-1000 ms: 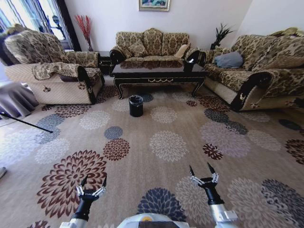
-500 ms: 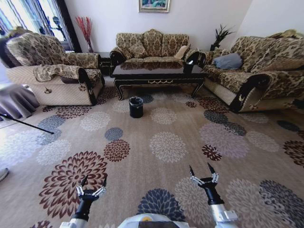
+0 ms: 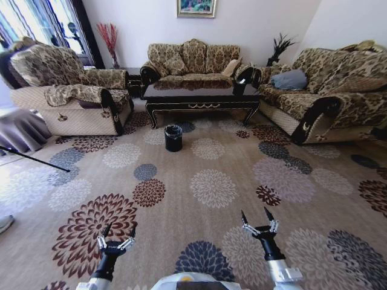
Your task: Move to the front of the table and pick up the trash from the floor, then place it into the trash bin.
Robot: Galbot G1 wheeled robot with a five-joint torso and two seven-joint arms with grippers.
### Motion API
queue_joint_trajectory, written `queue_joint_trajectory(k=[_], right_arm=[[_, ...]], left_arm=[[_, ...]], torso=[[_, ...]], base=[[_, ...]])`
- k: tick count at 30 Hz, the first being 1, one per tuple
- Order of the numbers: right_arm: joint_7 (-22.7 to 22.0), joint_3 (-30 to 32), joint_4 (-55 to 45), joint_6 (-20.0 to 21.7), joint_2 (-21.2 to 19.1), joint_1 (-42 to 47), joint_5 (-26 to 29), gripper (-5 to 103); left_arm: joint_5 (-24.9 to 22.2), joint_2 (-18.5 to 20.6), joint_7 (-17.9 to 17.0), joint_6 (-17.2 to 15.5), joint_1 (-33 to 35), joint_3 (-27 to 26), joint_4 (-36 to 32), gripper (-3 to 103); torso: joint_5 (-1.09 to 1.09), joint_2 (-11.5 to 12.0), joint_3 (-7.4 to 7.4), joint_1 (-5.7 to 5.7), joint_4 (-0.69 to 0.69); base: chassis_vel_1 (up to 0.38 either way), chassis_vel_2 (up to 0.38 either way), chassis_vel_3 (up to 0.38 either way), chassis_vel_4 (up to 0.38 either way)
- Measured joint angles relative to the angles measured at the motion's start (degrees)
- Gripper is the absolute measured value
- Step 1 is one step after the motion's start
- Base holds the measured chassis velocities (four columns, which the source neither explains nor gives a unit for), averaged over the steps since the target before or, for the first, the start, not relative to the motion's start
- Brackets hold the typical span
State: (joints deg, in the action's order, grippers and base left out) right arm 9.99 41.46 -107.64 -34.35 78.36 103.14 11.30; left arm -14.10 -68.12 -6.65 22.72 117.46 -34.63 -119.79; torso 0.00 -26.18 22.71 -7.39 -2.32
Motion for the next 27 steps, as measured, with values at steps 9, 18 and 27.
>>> queue_joint_trajectory(k=[9, 18, 27], right_arm=[[0.0, 0.0, 0.0, 0.0, 0.0, 0.0, 0.0, 100], [0.0, 0.0, 0.0, 0.0, 0.0, 0.0, 0.0, 100], [0.0, 0.0, 0.0, 0.0, 0.0, 0.0, 0.0, 100]], left_arm=[[0.0, 0.0, 0.0, 0.0, 0.0, 0.0, 0.0, 100], [0.0, 0.0, 0.0, 0.0, 0.0, 0.0, 0.0, 100], [0.0, 0.0, 0.0, 0.0, 0.0, 0.0, 0.0, 100]], torso=[[0.0, -1.8, 1.16, -0.65, 0.0], [0.0, -4.1, 2.68, -1.46, 0.0], [0.0, -6.4, 4.09, -2.36, 0.0]], base=[[0.0, 0.0, 0.0, 0.0], [0.0, 0.0, 0.0, 0.0], [0.0, 0.0, 0.0, 0.0]])
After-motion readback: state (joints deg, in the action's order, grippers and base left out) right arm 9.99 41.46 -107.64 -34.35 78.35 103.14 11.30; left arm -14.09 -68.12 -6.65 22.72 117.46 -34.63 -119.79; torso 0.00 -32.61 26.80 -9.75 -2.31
